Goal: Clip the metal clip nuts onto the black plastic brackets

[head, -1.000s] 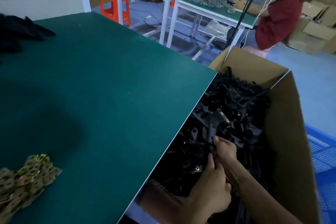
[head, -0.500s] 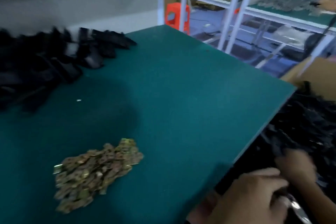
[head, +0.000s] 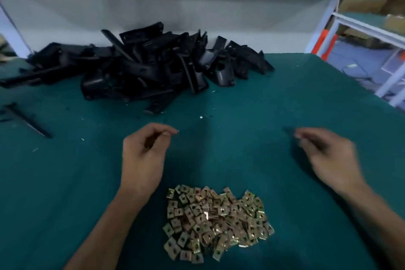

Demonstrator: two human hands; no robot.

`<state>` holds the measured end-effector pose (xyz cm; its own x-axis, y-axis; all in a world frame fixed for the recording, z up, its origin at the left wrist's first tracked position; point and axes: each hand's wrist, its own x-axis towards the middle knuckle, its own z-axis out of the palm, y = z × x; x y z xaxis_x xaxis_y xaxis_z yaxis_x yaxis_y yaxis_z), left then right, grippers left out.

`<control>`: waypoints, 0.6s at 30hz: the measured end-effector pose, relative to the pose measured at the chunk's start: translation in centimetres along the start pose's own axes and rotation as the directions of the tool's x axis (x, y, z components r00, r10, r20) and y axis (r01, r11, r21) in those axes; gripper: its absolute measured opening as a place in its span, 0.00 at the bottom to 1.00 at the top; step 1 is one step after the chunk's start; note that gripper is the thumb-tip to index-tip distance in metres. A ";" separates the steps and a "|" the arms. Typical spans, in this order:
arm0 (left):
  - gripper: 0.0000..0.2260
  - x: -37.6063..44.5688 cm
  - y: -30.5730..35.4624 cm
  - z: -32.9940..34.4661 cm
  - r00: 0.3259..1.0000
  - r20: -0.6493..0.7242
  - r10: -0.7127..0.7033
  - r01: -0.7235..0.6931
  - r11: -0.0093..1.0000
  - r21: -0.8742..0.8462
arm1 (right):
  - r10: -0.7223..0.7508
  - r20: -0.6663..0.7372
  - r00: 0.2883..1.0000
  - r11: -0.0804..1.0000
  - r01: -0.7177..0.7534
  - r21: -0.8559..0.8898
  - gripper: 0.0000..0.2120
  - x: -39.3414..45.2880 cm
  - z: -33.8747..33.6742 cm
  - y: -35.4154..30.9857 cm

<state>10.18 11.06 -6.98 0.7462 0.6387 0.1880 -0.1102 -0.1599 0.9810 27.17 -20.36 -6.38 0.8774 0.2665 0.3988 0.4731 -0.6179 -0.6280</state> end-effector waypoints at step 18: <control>0.10 1.8 0.0 0.1 0.993 0.115 -0.034 0.062 0.966 -0.250 | 0.324 0.011 0.946 0.945 -0.324 0.048 0.09 18.5 13.7 -10.9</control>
<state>11.56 12.10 -6.63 0.8198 0.5532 0.1479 -0.2245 0.0728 0.9718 39.32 1.41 -1.31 0.9841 0.0600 0.1670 0.1667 -0.6348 -0.7545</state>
